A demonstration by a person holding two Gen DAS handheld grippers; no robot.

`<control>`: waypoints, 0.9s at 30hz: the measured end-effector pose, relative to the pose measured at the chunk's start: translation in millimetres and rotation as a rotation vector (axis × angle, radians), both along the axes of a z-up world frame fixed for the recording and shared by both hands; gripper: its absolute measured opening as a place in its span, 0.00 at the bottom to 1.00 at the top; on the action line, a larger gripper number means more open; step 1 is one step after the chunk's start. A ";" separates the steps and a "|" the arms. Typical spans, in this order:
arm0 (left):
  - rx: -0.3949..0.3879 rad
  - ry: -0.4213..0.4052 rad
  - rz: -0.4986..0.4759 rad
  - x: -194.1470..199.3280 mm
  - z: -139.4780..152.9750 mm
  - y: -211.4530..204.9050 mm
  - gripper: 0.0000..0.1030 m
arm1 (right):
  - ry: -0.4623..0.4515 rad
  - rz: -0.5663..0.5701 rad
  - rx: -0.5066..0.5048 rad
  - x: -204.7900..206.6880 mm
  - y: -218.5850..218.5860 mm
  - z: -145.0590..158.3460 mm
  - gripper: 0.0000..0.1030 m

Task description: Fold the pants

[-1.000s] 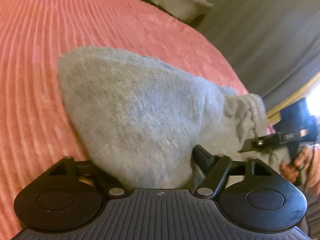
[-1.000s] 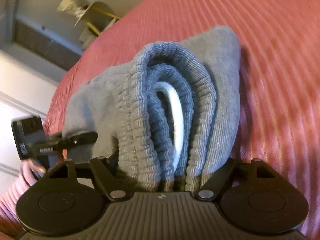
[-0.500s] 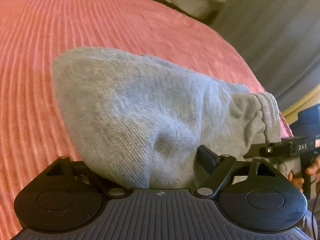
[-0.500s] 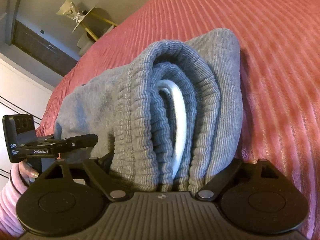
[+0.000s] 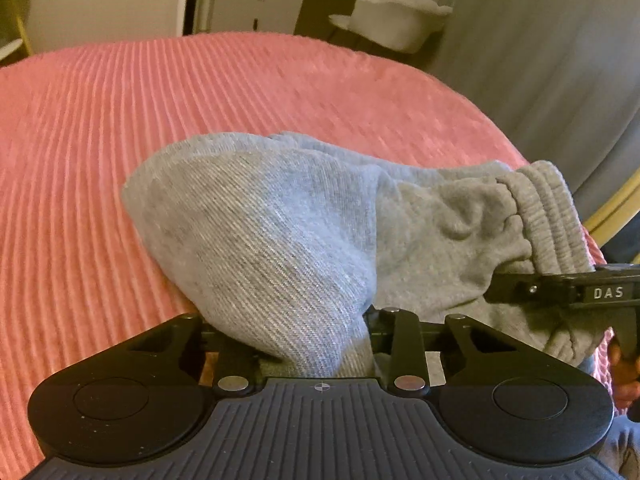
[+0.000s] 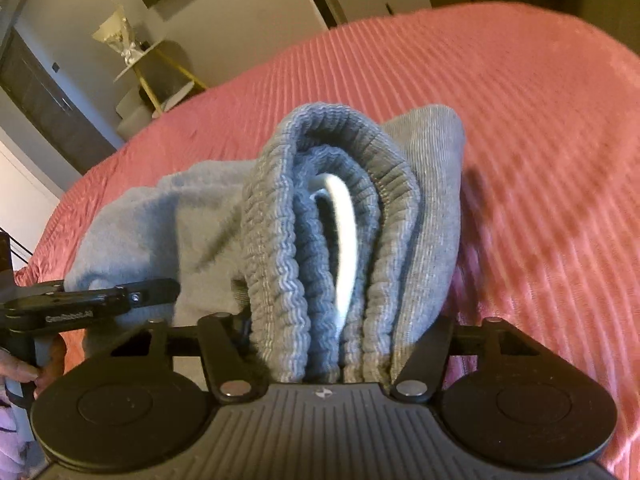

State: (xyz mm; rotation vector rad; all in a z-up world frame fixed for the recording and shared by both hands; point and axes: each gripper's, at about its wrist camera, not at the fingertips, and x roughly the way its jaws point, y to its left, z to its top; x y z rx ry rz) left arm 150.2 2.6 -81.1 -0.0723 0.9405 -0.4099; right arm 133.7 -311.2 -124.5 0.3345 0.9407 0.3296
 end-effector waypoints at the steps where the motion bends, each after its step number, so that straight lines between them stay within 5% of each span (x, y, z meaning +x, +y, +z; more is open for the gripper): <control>1: 0.000 -0.006 0.001 -1.5 2.7 -0.5 0.33 | -0.008 -0.004 -0.003 -2.8 1.0 3.4 0.57; 15: -0.054 -0.072 0.088 -1.5 48.0 27.3 0.32 | -0.142 0.039 0.011 4.3 29.1 58.1 0.54; 27: -0.027 -0.184 0.246 86.8 68.8 59.0 0.32 | -0.269 0.023 0.006 112.1 82.6 73.5 0.54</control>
